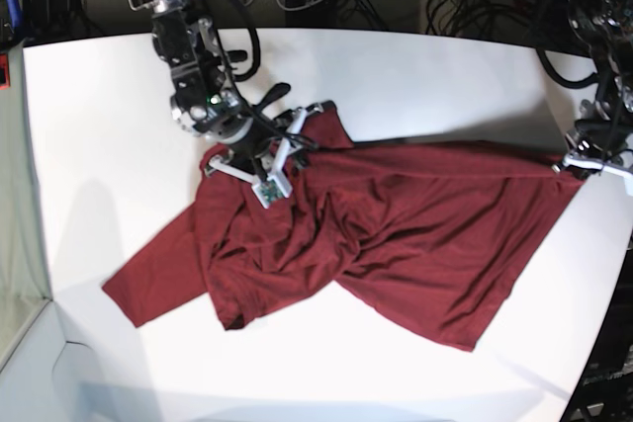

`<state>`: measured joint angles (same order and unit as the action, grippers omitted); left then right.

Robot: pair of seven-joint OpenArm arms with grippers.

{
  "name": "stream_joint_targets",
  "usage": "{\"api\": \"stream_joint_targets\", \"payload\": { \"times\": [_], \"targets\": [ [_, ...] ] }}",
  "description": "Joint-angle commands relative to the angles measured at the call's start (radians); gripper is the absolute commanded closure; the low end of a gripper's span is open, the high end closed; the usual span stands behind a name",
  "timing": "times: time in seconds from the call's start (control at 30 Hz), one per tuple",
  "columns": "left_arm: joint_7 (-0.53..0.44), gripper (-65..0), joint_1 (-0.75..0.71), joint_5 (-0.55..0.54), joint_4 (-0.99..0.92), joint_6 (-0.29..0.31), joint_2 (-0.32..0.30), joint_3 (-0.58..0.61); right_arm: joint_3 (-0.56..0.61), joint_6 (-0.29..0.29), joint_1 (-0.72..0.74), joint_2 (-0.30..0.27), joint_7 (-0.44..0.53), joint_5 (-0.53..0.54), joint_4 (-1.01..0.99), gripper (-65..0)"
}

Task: Layout the t-shirt on the table in an organized manner, then fold the t-shirt properly
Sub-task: 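Regrasp the t-shirt edge with the right gripper near the left gripper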

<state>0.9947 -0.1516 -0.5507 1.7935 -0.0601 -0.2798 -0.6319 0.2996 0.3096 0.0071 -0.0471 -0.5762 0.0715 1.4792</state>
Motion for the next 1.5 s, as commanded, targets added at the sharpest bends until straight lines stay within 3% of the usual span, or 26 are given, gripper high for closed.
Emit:
{"api": "stream_joint_targets", "payload": {
  "times": [0.0, 0.07, 0.3, 0.67, 1.23, 1.47],
  "targets": [
    [-0.017, -0.1, 0.010, -0.006, 0.019, -0.005, -0.017, -0.006, 0.014, 0.001, 0.015, 0.003, 0.022, 0.011, 0.018, -9.1],
    [-0.018, -0.1, 0.010, -0.006, 0.019, -0.005, -0.017, -0.006, 0.037, 0.001, 0.017, 0.000, 0.022, 0.009, 0.018, 0.0],
    [-0.020, -0.1, 0.011, -0.006, 0.019, -0.005, -0.017, -0.006, 0.042, 0.001, 0.017, 0.002, 0.015, 0.007, 0.031, 0.0],
    [-0.010, -0.1, 0.040, -0.006, 0.019, -0.005, -0.017, -0.007, 0.042, 0.001, 0.023, -0.030, -0.034, 0.012, 0.234, 0.0],
    [-0.010, -0.1, 0.051, -0.006, 0.019, -0.005, 0.004, -0.006, 0.043, 0.003, -0.012, -0.027, -0.047, 0.007, 0.151, 0.0],
    [-0.010, -0.1, 0.050, -0.004, 0.019, -0.005, 0.011, -0.004, 0.043, 0.003, -0.011, -0.026, -0.043, 0.011, 0.110, -18.3]
  ]
}}
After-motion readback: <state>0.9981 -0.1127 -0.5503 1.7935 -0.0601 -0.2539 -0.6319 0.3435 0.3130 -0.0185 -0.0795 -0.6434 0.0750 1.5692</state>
